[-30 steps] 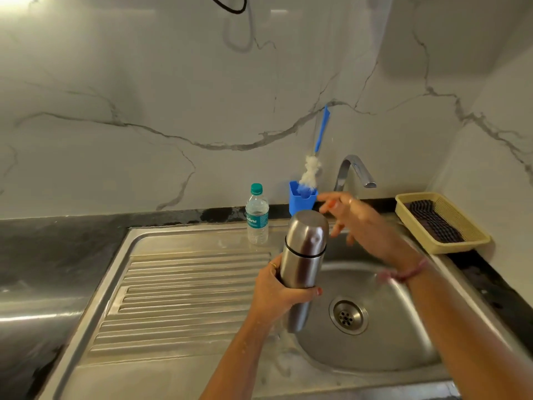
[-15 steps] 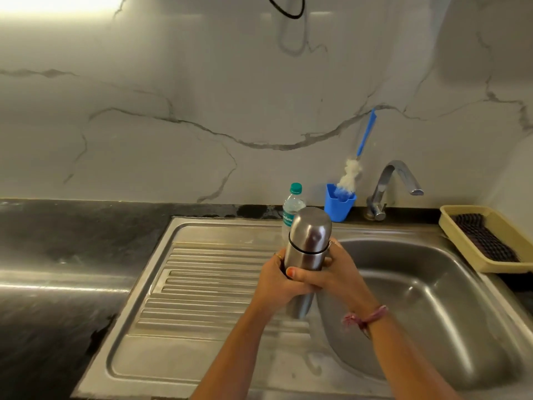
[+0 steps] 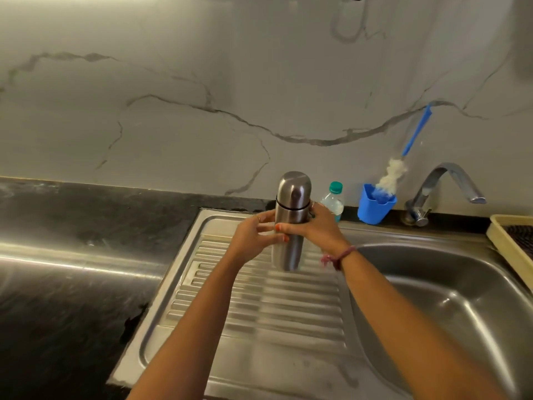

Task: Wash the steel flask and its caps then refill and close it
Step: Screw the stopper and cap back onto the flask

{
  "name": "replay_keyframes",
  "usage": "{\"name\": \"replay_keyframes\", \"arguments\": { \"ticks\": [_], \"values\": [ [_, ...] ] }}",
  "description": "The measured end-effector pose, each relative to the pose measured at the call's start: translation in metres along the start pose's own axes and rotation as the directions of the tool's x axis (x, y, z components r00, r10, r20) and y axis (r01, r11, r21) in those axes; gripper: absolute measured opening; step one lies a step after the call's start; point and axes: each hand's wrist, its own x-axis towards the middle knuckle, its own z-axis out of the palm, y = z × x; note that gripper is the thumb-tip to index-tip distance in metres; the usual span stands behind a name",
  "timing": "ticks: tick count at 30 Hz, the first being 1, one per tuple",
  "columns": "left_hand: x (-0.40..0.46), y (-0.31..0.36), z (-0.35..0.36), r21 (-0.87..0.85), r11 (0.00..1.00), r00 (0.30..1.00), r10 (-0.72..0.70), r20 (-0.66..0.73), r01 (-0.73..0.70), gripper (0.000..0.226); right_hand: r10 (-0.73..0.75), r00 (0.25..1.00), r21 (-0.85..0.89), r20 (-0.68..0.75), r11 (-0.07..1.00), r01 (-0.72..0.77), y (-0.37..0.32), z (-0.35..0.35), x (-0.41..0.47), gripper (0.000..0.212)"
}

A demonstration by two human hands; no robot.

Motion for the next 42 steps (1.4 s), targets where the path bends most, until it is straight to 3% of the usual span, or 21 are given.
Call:
{"name": "replay_keyframes", "arguments": {
  "ticks": [4, 9, 19, 27, 32, 42],
  "values": [
    [0.027, -0.013, -0.012, -0.029, 1.0, 1.0, -0.006, -0.012, 0.006, 0.058, 0.037, 0.999, -0.07, -0.009, 0.997, -0.037, -0.002, 0.015, 0.039, 0.046],
    [0.058, -0.033, -0.019, -0.006, 1.0, 0.998, -0.015, -0.056, 0.015, 0.055, 0.067, 0.997, -0.142, -0.025, 0.987, -0.07, 0.011, 0.03, 0.076, 0.068],
    [0.095, -0.055, -0.027, -0.023, 0.998, 0.996, -0.055, -0.074, 0.053, 0.052, 0.117, 0.992, -0.114, -0.052, 0.986, -0.122, 0.02, 0.046, 0.113, 0.079],
    [0.108, -0.065, -0.03, -0.071, 0.994, 0.996, -0.086, -0.039, 0.083, 0.058, 0.115, 0.992, -0.08, -0.056, 0.99, -0.12, 0.018, 0.049, 0.12, 0.059],
    [0.113, -0.069, -0.032, -0.08, 0.994, 0.997, -0.071, -0.017, 0.07, 0.061, 0.132, 0.988, -0.067, -0.078, 0.988, -0.138, 0.023, 0.051, 0.123, 0.07],
    [0.112, -0.073, -0.03, -0.045, 0.998, 0.998, -0.048, -0.028, 0.047, 0.06, 0.099, 0.995, -0.084, -0.021, 0.991, -0.101, 0.024, 0.054, 0.122, 0.07]
  ]
}}
